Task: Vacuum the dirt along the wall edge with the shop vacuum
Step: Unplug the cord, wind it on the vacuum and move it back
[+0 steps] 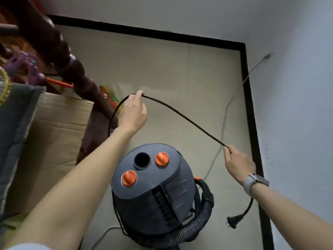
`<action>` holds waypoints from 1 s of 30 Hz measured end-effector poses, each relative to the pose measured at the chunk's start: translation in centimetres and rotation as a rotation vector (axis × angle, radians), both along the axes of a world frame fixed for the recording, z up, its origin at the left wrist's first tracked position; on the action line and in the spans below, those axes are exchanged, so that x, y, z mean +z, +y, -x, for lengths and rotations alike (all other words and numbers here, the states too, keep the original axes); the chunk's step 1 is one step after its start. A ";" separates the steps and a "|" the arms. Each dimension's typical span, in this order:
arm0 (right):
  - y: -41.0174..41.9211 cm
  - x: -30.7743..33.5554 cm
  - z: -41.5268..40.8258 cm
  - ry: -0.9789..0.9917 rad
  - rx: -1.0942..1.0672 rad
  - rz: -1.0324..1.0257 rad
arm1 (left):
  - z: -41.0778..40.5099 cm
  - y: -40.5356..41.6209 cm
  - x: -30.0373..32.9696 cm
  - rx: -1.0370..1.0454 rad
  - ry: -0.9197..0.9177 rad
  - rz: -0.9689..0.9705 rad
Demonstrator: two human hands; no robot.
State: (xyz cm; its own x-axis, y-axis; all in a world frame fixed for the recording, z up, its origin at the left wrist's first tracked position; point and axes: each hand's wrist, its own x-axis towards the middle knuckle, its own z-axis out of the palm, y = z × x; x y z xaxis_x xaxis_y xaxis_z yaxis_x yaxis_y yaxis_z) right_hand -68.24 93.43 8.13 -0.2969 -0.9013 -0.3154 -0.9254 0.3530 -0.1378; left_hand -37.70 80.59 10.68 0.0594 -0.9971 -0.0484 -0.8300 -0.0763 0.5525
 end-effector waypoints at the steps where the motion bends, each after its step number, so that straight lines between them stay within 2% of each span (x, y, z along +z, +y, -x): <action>1: 0.7 -0.9 0.8 -0.012 -0.065 -0.050 | 1.8 -0.4 -1.1 -0.057 0.035 -0.060; 7: 8.0 -6.2 4.6 -0.095 -0.263 -0.238 | 11.5 1.9 -9.1 -0.289 0.015 -0.431; 10: 11.6 -8.1 5.5 -0.152 -0.273 -0.283 | 15.2 4.8 -12.0 -0.378 -0.110 -0.549; 12: 13.9 -8.9 6.2 -0.152 -0.211 -0.369 | 16.7 7.0 -13.2 -0.452 -0.315 -0.556; 15: 16.7 -9.3 7.0 -0.160 -0.077 -0.487 | 17.5 10.2 -14.3 -0.547 -0.611 -0.427; 18: 19.6 -9.8 7.7 -0.287 0.028 -0.521 | 17.9 13.3 -15.0 -0.590 -0.656 -0.402; 20: 21.4 -9.9 7.9 -0.368 0.089 -0.542 | 18.6 16.2 -14.7 -0.607 -0.525 -0.395; 21: 22.1 -9.6 7.8 -0.398 0.119 -0.543 | 18.9 18.0 -14.3 -0.572 -0.389 -0.391; 24: 23.8 -8.5 6.7 -0.466 0.265 -0.536 | 19.6 24.4 -12.2 -0.272 0.066 -0.487; 28: 25.9 -7.5 4.7 -0.525 0.580 -0.554 | 19.4 31.6 -11.5 0.056 0.213 -0.724; 29: 26.3 -7.4 4.3 -0.565 0.624 -0.550 | 19.2 32.8 -11.6 0.135 0.327 -0.799; 30: 26.6 -7.4 4.0 -0.595 0.649 -0.542 | 19.1 33.9 -11.4 0.239 0.535 -0.872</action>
State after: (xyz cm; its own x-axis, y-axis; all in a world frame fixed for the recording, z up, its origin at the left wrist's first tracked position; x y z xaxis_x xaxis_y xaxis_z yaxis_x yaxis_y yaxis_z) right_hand -72.28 120.07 0.73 0.5326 -0.5255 -0.6635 -0.7938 -0.0383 -0.6069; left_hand -56.84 114.47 -0.71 0.0086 -0.5693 -0.8221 -0.4049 -0.7537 0.5177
